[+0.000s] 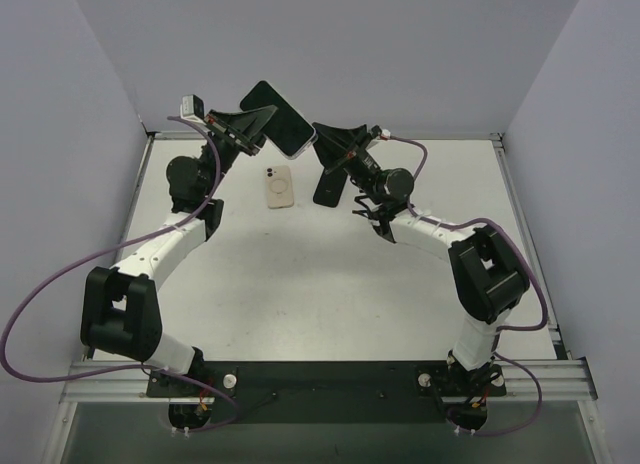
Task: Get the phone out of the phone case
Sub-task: Remove the phone case from the phone.
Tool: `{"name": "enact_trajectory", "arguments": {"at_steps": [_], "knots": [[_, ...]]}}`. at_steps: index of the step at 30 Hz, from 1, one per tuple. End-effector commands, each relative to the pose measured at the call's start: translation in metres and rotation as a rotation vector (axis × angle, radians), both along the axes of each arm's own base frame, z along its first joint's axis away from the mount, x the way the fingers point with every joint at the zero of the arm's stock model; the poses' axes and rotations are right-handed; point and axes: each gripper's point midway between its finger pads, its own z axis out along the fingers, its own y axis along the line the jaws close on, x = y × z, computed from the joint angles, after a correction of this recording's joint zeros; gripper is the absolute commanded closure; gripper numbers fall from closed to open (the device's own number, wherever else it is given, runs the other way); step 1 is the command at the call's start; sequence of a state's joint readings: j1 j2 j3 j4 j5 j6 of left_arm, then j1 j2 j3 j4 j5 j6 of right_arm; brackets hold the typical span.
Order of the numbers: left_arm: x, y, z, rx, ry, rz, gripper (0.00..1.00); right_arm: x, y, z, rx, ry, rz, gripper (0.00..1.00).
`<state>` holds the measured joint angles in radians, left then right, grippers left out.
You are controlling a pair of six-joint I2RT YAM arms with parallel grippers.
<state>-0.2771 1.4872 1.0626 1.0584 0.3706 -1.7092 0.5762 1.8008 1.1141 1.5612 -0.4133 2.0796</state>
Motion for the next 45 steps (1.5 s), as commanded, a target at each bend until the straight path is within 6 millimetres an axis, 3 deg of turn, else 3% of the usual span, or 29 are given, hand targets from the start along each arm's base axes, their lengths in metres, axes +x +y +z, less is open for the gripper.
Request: {"name": "enact_trajectory", "arguments": {"at_steps": [1, 3, 4, 5, 7, 14, 16, 21, 32, 38, 45], "knots": [[-0.171, 0.037, 0.145, -0.354, -0.635, -0.176, 1.0, -0.042, 0.047, -0.072, -0.185, 0.049, 0.24, 1.0], [-0.165, 0.033, 0.139, -0.345, -0.604, -0.174, 1.0, -0.05, 0.057, -0.092, -0.339, 0.025, 0.242, 1.0], [-0.162, 0.032, 0.136, -0.344, -0.588, -0.172, 1.0, -0.05, 0.065, -0.114, -0.436, 0.09, 0.262, 1.0], [-0.159, 0.031, 0.134, -0.344, -0.576, -0.173, 1.0, -0.054, 0.064, -0.113, -0.494, 0.029, 0.229, 1.0], [-0.153, 0.028, 0.131, -0.348, -0.558, -0.182, 1.0, -0.053, 0.065, -0.129, -0.584, 0.065, 0.231, 1.0], [-0.147, 0.011, 0.128, -0.328, -0.535, -0.209, 1.0, -0.05, 0.058, -0.152, -0.757, 0.063, 0.189, 0.99], [-0.145, 0.008, 0.125, -0.322, -0.524, -0.211, 1.0, -0.05, 0.053, -0.169, -0.866, 0.064, 0.173, 0.97], [-0.14, -0.01, 0.118, -0.284, -0.481, -0.239, 1.0, -0.041, 0.047, -0.157, -0.909, -0.007, 0.138, 0.8], [-0.126, -0.038, 0.066, -0.204, -0.343, -0.256, 1.0, -0.021, 0.043, -0.138, -0.89, -0.047, 0.121, 0.83], [-0.128, -0.044, 0.059, -0.168, -0.33, -0.247, 1.0, -0.016, 0.057, -0.131, -0.887, -0.082, 0.16, 0.82], [-0.13, -0.048, 0.058, -0.143, -0.331, -0.235, 1.0, -0.023, 0.068, -0.146, -0.954, -0.104, 0.212, 0.77]]}}
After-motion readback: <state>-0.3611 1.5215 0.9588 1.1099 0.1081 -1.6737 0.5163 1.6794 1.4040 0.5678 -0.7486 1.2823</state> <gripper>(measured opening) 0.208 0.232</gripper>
